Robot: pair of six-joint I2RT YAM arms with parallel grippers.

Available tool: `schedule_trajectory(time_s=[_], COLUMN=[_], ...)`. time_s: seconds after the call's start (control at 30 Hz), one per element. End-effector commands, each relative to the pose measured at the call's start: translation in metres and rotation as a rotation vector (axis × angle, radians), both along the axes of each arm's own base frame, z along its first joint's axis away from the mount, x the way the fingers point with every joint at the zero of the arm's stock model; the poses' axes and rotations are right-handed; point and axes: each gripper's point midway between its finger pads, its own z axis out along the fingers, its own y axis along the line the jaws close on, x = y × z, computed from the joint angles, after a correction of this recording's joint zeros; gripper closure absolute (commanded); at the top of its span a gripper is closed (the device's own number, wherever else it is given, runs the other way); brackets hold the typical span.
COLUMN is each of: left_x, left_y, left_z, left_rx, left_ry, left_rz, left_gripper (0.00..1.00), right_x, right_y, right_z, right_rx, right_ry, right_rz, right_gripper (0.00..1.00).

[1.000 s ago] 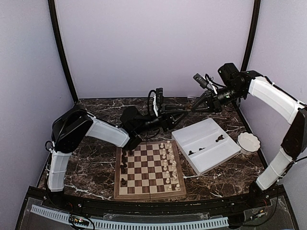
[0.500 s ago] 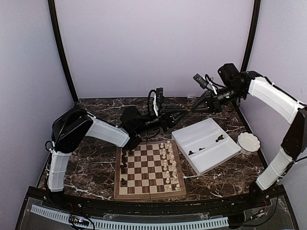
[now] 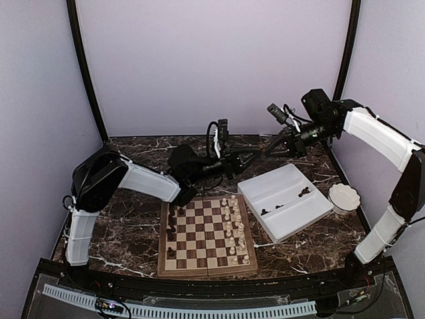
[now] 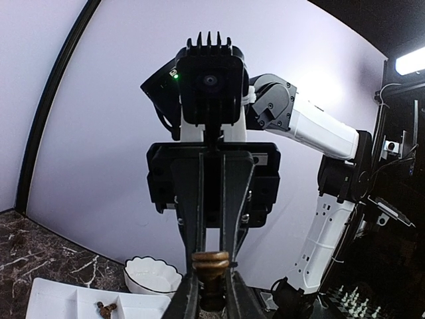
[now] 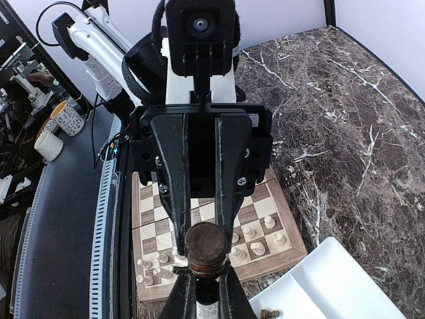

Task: Set up the chess pieces on the board
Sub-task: Pick up the pawn from the chess pile.

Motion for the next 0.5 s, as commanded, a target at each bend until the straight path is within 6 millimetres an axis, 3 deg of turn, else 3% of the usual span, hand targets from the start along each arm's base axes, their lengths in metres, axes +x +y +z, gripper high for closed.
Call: schedule_trajectory(time_s=[0.0,0.23,0.27,0.3,0.33,0.37,0.4,0.43,0.47], left_x=[-0.001,0.008,0.01,0.014,0.017,0.02,0.02,0.021,0.022], left_y=[0.001,0.01,0.017,0.017,0.024,0.026,0.033,0.039,0.048], left_z=[0.016,0.011,0.021,0.0,0.017,0.0,0.004,-0.009,-0.01], left_rx=[-0.024,0.144,0.162,0.271,0.288,0.408,0.456,0.576,0.632], left_ry=[-0.013,0.123,0.133,0.208,0.209,0.262,0.273,0.314,0.333], left_rz=[-0.01,-0.018,-0.006,0.001,0.015,0.03,0.046,0.07,0.09], left_gripper=[0.86,1.0,1.0,1.0,1.0,1.0,1.0,1.0,1.0], right_x=[-0.002,0.003,0.005,0.007,0.011,0.016,0.023,0.029,0.032], right_y=[0.0,-0.013,-0.018,-0.024,-0.031,-0.039,-0.049,-0.057,-0.064], right_z=[0.007,-0.005,-0.008,-0.01,-0.014,-0.017,-0.023,-0.03,-0.039], right_rx=[0.017,-0.035,-0.04,-0.041,-0.043,-0.046,-0.058,-0.076,-0.096], right_ry=[-0.02,-0.048,-0.049,-0.053,-0.052,-0.053,-0.051,-0.053,-0.053], right_rz=[-0.001,-0.041,-0.058,-0.074,-0.093,-0.117,-0.151,-0.181,-0.202], right_gripper=[0.95,0.95,0.95,0.95,0.95,0.95,0.95,0.96,0.96])
